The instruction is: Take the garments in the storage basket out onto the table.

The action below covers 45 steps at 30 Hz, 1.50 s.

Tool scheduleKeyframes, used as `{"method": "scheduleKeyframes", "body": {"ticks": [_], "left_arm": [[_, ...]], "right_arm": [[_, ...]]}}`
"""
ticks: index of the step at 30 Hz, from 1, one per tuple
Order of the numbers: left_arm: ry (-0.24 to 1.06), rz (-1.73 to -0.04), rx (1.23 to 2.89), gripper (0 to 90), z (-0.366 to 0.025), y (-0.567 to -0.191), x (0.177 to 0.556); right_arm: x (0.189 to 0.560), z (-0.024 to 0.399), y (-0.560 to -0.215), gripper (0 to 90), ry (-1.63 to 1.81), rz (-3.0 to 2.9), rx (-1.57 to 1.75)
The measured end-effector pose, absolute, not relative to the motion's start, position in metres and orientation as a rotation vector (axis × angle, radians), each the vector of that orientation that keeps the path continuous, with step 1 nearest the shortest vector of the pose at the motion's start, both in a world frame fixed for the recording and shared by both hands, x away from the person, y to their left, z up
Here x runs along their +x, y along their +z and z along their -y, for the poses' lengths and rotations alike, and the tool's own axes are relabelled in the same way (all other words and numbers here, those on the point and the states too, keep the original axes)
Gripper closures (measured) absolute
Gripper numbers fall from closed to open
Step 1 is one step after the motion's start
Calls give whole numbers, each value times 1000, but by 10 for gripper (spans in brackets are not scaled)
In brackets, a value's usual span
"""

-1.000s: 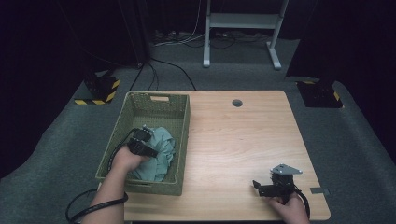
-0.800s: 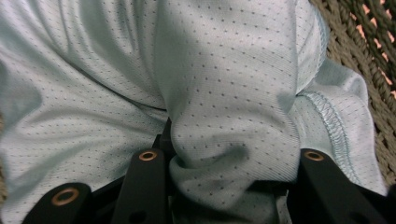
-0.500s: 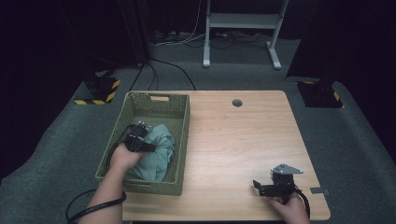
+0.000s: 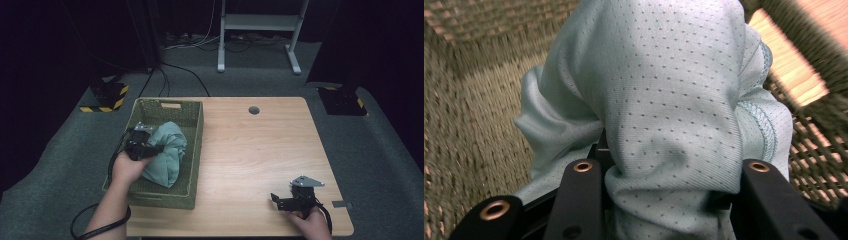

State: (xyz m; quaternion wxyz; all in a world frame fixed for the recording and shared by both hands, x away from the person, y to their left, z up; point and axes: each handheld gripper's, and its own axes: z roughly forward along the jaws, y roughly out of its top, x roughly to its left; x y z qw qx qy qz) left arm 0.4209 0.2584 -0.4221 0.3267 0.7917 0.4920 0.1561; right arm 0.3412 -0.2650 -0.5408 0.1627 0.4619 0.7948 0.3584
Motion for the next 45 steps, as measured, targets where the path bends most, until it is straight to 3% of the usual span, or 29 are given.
{"method": "scheduleKeyframes", "body": {"ticks": [45], "left_arm": [[824,-991,1550,618,-237,-328,348]], "right_arm": [[341,265,-541,1,1016,-2267,1314]]}}
